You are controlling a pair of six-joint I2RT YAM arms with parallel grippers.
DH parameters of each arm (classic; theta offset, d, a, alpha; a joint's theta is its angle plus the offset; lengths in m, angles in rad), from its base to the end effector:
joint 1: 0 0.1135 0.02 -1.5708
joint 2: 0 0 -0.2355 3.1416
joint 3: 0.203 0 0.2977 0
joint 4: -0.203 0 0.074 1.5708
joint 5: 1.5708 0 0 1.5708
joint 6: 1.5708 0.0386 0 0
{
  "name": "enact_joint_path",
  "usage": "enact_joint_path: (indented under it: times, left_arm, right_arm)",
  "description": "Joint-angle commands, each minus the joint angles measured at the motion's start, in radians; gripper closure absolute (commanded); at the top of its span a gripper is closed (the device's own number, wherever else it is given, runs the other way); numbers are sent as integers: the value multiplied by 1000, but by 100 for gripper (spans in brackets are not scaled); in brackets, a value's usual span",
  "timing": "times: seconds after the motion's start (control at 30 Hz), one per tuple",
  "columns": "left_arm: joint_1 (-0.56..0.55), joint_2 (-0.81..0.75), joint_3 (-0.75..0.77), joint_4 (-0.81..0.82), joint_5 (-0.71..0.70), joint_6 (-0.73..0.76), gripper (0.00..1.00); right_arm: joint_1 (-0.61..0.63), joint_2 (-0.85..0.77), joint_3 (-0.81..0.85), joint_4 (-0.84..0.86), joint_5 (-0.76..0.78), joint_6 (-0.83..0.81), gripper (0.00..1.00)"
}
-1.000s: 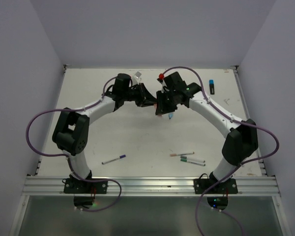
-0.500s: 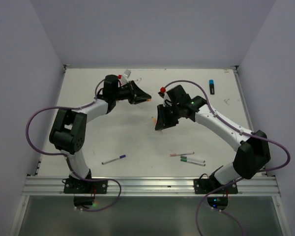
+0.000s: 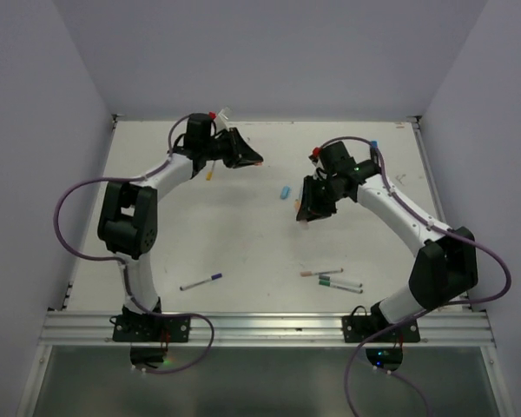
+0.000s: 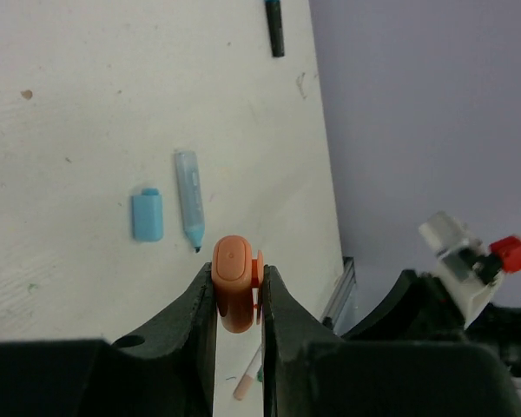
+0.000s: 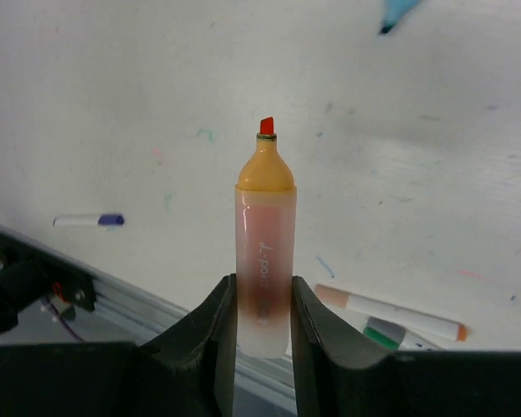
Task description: Open the pen caps
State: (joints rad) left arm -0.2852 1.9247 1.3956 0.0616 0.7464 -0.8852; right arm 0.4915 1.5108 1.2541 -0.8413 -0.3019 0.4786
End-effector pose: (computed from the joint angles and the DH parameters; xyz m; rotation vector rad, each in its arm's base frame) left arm 0.4484 -0.1588 0.1929 -0.1421 2.2335 -1.4497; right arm 0.3064 0.1770 0.2339 -0.1199 2.7813 0.6868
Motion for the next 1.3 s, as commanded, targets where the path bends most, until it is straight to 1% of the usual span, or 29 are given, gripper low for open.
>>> enact_joint_path:
  times: [0.0, 0.13, 0.2, 0.3, 0.43, 0.53, 0.67, 0.8, 0.87, 0.97, 1.03, 1.23, 1.27]
  left_arm:
    - [-48, 71, 88, -288, -28, 212, 100]
    - [-80, 137, 115, -309, -35, 258, 99]
    - [-92, 161, 149, -336, -53, 275, 97]
    - [-103, 233, 229, -371, -48, 311, 97]
    - [-112, 330, 321, -385, -18, 316, 97]
    - [-114, 382, 387, -430, -13, 334, 96]
    - [-112, 430, 450, -482, -33, 348, 91]
    - [-114, 465, 511, -568, -71, 371, 87]
    - [-114, 473, 519, -577, -87, 377, 84]
    - [-114, 479, 526, -588, -91, 384, 82]
    - [-114, 481, 526, -586, -85, 387, 77]
    - [-118, 513, 559, -597, -58, 397, 71]
    - [-120, 514, 559, -598, -55, 399, 68]
  right_arm:
    - [-102, 64, 63, 1, 127, -1, 100]
    - [-171, 153, 122, 50, 147, -21, 100]
    - [-191, 193, 143, 68, 152, -32, 100]
    - [-202, 255, 169, 108, 181, -38, 100]
    - [-212, 342, 179, 146, 198, -29, 100]
    - [-214, 373, 183, 166, 225, -31, 100]
    - [-225, 423, 194, 189, 238, -29, 100]
    - [-232, 480, 232, 192, 244, -31, 100]
    - [-234, 500, 251, 197, 239, -31, 100]
    - [-234, 529, 272, 203, 238, -29, 100]
    - [-234, 548, 284, 205, 239, -28, 100]
    - [-235, 585, 306, 203, 238, -25, 100]
    - [-235, 588, 307, 203, 236, -23, 100]
